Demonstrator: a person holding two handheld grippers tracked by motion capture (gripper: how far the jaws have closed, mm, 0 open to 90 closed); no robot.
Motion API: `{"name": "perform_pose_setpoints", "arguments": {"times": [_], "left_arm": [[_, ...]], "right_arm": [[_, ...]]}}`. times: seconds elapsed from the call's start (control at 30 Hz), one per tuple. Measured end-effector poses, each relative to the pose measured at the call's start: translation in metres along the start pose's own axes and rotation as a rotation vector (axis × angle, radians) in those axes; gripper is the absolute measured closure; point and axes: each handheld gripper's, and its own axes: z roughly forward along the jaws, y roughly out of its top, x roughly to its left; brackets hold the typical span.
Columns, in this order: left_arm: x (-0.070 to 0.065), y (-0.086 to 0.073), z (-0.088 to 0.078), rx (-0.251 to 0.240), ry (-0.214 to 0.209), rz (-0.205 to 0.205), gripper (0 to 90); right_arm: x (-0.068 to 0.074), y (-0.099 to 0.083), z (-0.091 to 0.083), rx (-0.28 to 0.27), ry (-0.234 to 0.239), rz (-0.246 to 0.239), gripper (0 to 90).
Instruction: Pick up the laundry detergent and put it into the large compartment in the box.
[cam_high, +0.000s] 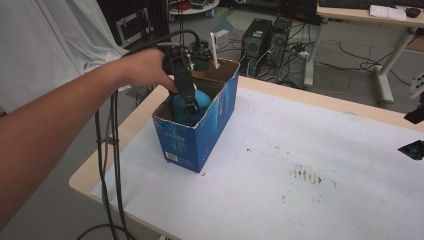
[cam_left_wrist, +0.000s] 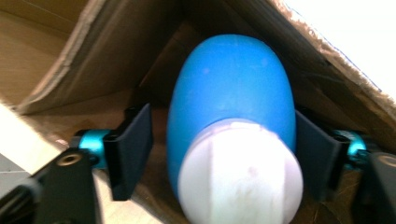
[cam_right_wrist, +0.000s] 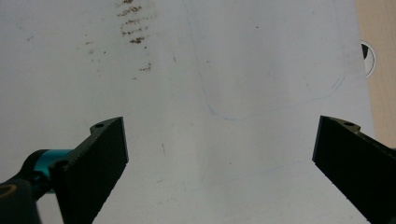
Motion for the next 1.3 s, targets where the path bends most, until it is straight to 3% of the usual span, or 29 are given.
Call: {"name": "perform_pose_setpoints", "arguments": {"times": [0.37, 0.47, 0.53, 0.67, 0.87, 1.0, 1.1, 1.2, 1.3], "left_arm": [[-0.005, 0.005, -0.041, -0.105, 0.013, -0.004, 25.7], [-0.011, 0.008, -0.054, -0.141, 0.022, -0.003, 25.6], [-0.016, 0.011, -0.062, -0.162, 0.025, 0.013, 19.7], [-0.029, 0.019, -0.076, -0.223, 0.023, 0.041, 19.3], [-0.049, 0.035, -0.084, -0.239, 0.021, 0.087, 19.2], [-0.060, 0.048, -0.082, -0.224, 0.014, 0.108, 19.2], [-0.069, 0.061, -0.080, -0.229, -0.017, 0.123, 19.2], [-0.078, 0.074, -0.079, -0.266, -0.048, 0.126, 19.2], [-0.088, 0.086, -0.076, -0.284, -0.084, 0.161, 19.2]], "right_arm": [[0.003, 0.001, -0.003, -0.008, -0.005, -0.002, 2.5], [0.004, 0.001, -0.005, -0.012, -0.007, -0.003, 2.5], [0.006, 0.001, -0.006, -0.013, -0.008, -0.002, 2.5], [0.008, 0.002, -0.010, -0.020, -0.016, -0.007, 2.5], [0.013, 0.001, -0.015, -0.024, -0.024, -0.006, 2.4], [0.016, 0.001, -0.018, -0.031, -0.028, -0.007, 2.5], [0.018, 0.000, -0.019, -0.032, -0.029, -0.006, 2.5], [0.020, -0.001, -0.020, -0.039, -0.034, -0.007, 2.4], [0.022, -0.001, -0.022, -0.043, -0.035, -0.002, 2.5]]}}
